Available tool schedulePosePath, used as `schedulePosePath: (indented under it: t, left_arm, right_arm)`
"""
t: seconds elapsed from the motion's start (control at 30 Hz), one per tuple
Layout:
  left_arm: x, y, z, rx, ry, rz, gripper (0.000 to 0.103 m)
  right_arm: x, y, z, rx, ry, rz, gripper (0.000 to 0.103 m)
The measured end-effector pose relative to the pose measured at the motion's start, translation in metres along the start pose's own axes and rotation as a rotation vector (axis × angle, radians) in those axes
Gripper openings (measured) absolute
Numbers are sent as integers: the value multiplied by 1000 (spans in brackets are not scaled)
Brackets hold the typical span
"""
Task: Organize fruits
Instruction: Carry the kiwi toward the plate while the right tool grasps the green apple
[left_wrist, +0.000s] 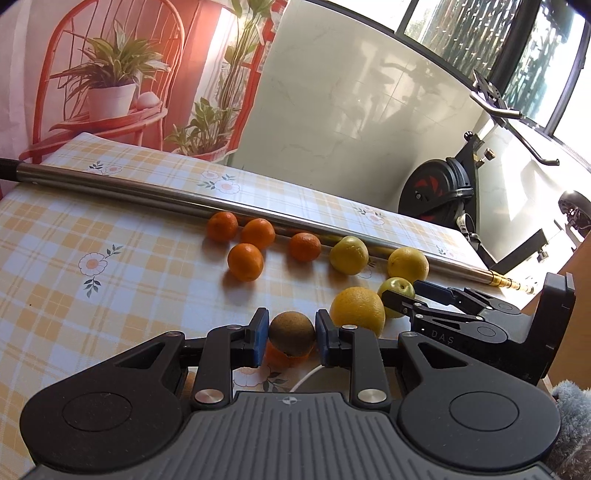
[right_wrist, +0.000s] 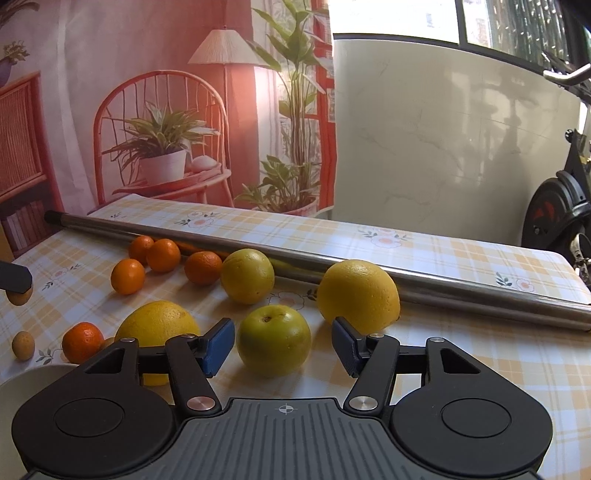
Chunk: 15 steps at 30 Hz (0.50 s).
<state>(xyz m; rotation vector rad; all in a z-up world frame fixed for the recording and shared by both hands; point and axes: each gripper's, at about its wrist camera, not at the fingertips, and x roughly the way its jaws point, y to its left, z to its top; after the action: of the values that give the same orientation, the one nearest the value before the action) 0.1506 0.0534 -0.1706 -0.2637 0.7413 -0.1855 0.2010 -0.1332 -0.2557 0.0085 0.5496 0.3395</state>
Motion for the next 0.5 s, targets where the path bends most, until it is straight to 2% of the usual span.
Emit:
schedulePosePath:
  t: [0.27, 0.5]
  left_arm:
    - [3, -9, -11, 33, 23, -3, 29]
    - [2, -13, -15, 53, 39, -9, 29]
  right_arm:
    - [18, 6, -2, -4, 41, -13, 54]
    - [20, 6, -10, 11, 64, -11, 45]
